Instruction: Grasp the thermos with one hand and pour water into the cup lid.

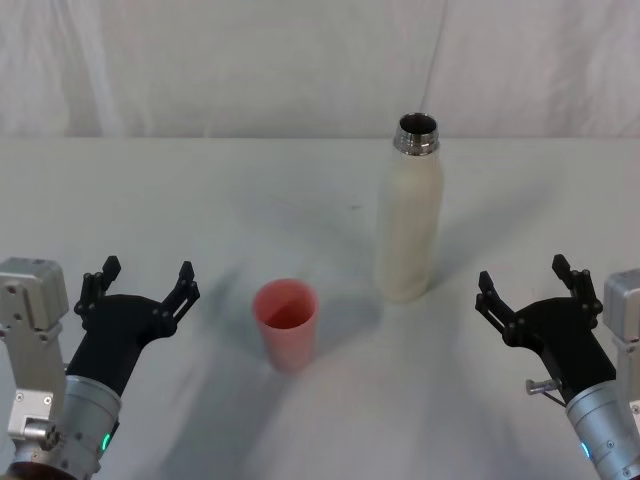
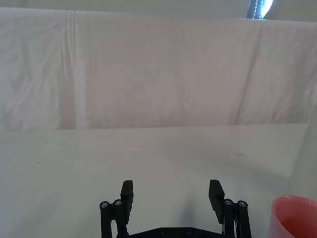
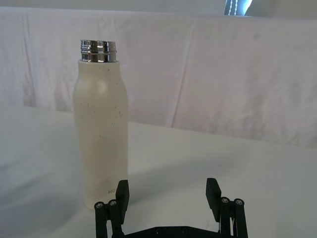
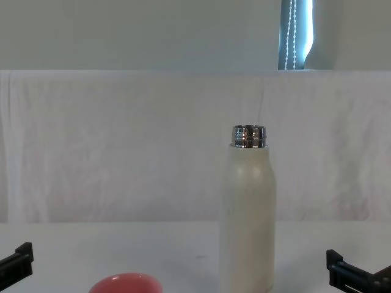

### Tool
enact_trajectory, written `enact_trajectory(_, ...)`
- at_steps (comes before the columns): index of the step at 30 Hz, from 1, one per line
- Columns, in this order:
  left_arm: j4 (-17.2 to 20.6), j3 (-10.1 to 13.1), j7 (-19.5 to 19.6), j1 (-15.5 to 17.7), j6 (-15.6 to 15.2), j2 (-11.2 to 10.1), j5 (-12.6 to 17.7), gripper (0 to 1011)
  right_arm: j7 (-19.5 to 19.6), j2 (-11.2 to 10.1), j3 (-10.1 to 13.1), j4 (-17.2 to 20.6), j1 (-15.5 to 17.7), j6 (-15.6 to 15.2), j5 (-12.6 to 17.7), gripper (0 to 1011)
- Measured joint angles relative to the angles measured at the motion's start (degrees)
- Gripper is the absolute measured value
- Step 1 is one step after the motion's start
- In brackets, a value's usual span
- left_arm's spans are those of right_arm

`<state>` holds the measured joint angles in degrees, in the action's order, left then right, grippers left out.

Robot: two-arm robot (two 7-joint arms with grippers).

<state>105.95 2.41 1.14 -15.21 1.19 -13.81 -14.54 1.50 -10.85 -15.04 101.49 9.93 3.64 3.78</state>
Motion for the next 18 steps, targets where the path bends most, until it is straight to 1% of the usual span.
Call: enact_trajectory(18, 0.00, 0.00, 0.00, 0.00, 0.00, 0.00, 0.00, 1001, 0.00, 0.00, 0.00, 0.00, 0.00, 0.00, -0.01, 1001)
